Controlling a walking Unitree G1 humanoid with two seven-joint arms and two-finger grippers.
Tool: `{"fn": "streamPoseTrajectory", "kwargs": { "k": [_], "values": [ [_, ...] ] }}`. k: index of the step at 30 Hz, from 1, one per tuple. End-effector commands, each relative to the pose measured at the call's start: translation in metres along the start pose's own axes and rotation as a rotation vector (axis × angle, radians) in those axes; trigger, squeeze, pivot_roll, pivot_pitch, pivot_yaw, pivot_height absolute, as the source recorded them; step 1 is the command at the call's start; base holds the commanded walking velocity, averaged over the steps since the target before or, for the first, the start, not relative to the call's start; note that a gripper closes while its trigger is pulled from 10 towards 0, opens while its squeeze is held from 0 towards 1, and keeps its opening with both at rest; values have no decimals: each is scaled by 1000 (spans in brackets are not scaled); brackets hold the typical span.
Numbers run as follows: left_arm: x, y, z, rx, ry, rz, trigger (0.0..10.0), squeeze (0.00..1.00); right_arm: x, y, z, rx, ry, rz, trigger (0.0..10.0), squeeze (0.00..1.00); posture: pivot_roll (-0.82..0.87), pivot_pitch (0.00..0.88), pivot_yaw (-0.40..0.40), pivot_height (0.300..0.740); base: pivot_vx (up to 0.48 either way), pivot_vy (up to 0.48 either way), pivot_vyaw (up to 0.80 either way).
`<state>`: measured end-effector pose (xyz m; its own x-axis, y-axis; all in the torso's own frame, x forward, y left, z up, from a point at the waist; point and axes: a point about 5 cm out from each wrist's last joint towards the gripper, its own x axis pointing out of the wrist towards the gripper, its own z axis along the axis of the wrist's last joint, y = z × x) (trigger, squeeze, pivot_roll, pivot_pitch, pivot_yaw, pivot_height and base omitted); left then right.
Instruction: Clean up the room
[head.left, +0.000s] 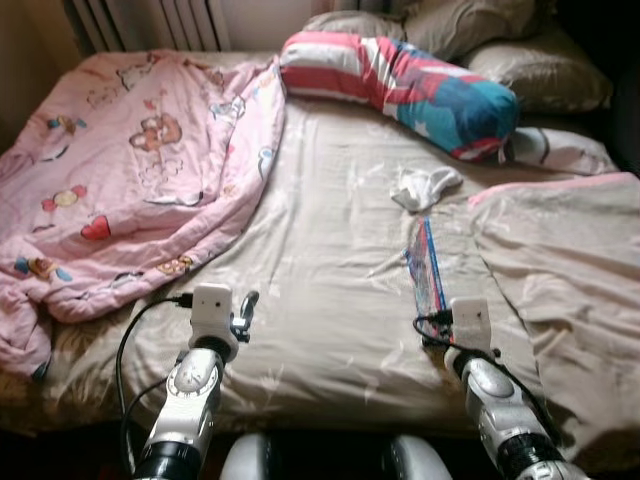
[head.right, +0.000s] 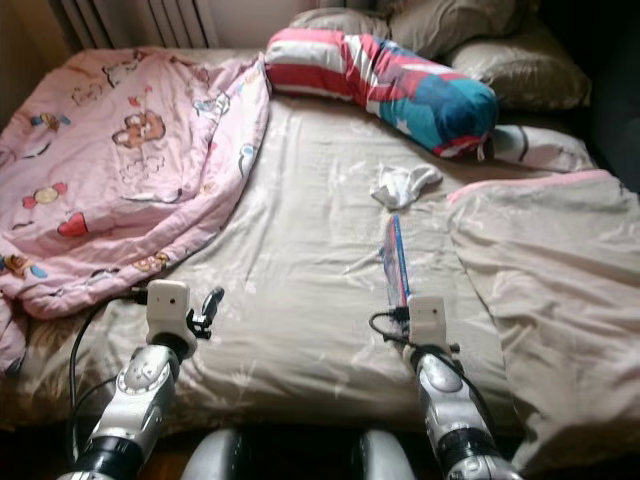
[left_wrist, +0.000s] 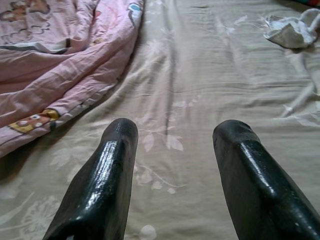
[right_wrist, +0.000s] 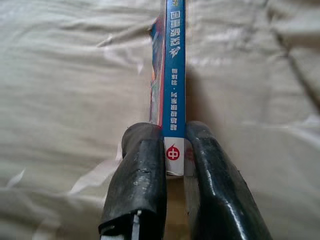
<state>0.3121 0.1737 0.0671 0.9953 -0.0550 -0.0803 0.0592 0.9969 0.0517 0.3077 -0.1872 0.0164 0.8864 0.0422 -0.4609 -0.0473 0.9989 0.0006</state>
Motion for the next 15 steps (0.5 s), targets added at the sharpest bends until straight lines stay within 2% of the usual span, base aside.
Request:
{"fn": "streamPoseTrajectory", "kwargs": {
  "k": [1,6,11,15],
  "values": [
    [-3,5,-3,10,20,9,10000,0,4,3,12,15,-13,30,10000,0,-80,167,22,645,0,0,0],
    [-4,9,-3,19,24,12,10000,0,8,-3,23,168,-15,33,10000,0,-75,176,32,645,0,0,0],
    [-3,7,-2,22,26,3,10000,0,9,-3,32,273,-49,68,10000,0,-76,175,40,645,0,0,0],
    [-3,7,-2,22,29,-2,10000,0,9,-2,33,282,-47,77,10000,0,-81,170,44,645,0,0,0]
  ]
}}
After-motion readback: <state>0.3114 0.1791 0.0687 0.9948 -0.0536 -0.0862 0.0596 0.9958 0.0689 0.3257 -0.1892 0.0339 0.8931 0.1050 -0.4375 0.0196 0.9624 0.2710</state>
